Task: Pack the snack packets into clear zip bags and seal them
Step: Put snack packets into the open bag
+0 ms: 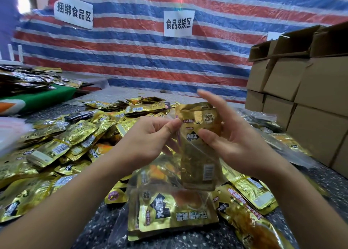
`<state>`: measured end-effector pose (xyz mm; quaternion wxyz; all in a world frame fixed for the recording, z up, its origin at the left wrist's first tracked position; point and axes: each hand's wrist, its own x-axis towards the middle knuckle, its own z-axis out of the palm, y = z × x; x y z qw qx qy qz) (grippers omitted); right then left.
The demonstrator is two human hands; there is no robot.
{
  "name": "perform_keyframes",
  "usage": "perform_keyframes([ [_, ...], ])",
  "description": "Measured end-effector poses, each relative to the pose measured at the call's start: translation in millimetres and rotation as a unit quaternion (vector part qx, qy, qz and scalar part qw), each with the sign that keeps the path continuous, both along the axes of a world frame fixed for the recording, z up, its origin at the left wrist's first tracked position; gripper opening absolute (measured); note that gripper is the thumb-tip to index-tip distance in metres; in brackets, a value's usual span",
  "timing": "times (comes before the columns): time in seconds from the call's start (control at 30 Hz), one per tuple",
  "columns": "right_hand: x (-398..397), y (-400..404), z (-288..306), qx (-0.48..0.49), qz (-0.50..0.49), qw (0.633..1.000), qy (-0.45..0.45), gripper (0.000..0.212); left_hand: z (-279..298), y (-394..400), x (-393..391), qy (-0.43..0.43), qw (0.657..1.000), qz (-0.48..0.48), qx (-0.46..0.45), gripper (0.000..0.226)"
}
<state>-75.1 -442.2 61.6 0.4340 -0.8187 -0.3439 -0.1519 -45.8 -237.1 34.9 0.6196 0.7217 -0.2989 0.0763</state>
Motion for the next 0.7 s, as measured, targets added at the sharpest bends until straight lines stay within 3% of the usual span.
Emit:
perform_keyframes([
  [0.2,0.8,1.8,2.0,-0.031,-0.032,0.999,-0.014,0.033,-0.9,2.0,1.9,-0.010,1.000,-0.001,0.008,0.045],
  [0.57,-0.8,4.9,15.0,-0.082,-0.055,0.995,0.004,0.034,-2.2,0.6,1.5,-0.018,1.000,-0.003,0.014,0.052],
  [0.7,1.0,10.2,21.0,-0.153,-0.076,0.985,0.000,0.032,-3.8,0.0,1.9,-0.010,1.000,-0.005,0.017,0.055],
])
